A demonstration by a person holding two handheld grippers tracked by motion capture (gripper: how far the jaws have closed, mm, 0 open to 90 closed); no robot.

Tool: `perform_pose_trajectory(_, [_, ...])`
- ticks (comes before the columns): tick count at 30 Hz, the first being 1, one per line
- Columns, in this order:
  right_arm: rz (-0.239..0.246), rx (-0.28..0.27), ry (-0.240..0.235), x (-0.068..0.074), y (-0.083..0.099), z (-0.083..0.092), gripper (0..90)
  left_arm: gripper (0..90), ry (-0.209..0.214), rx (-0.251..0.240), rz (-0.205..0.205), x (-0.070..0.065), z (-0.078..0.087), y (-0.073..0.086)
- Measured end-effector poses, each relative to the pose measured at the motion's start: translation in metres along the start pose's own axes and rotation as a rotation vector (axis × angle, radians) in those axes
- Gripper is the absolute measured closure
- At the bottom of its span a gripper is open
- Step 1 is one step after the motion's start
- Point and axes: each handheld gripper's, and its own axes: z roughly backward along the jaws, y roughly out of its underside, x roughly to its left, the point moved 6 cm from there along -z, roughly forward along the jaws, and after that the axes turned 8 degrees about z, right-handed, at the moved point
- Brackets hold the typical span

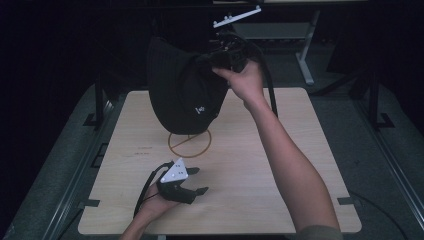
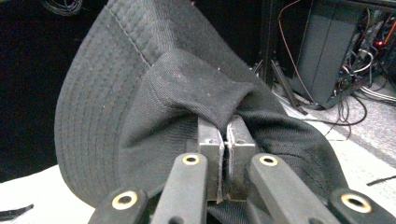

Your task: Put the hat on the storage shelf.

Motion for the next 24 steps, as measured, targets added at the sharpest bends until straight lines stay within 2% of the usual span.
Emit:
perform_pose_trajectory(8, [0.004, 0.029, -0.002, 0.002, -0.01, -0.038, 86.9, 29.4, 0.013, 0.001, -0.021, -0.006, -0.004, -0.002])
perform_pose_trajectory(12, [0.006, 0.038, -0.003, 0.005, -0.012, -0.048, 86.9, 29.4, 0.015, 0.002, -0.031, -0.007, -0.004, -0.003])
perform_pose_trajectory(19, [0.022, 0.102, 0.006, 0.013, -0.016, -0.071, 85.6, 29.4, 0.01, 0.015, -0.053, -0.007, -0.005, -0.004])
perform_pose_trajectory(20, [0.039, 0.113, 0.013, 0.014, -0.015, -0.075, 85.1, 29.4, 0.011, 0.011, -0.049, -0.008, -0.006, -0.004])
perform_pose_trajectory(22, [0.042, 0.132, 0.011, 0.016, -0.014, -0.081, 84.6, 29.4, 0.012, 0.011, -0.055, -0.009, -0.007, -0.004])
perform_pose_trajectory(23, [0.07, 0.165, 0.022, 0.019, -0.013, -0.09, 82.3, 29.4, 0.014, 0.015, -0.064, -0.01, -0.008, -0.004])
perform_pose_trajectory(24, [0.07, 0.165, 0.022, 0.019, -0.013, -0.09, 82.3, 29.4, 0.014, 0.015, -0.064, -0.01, -0.008, -0.004])
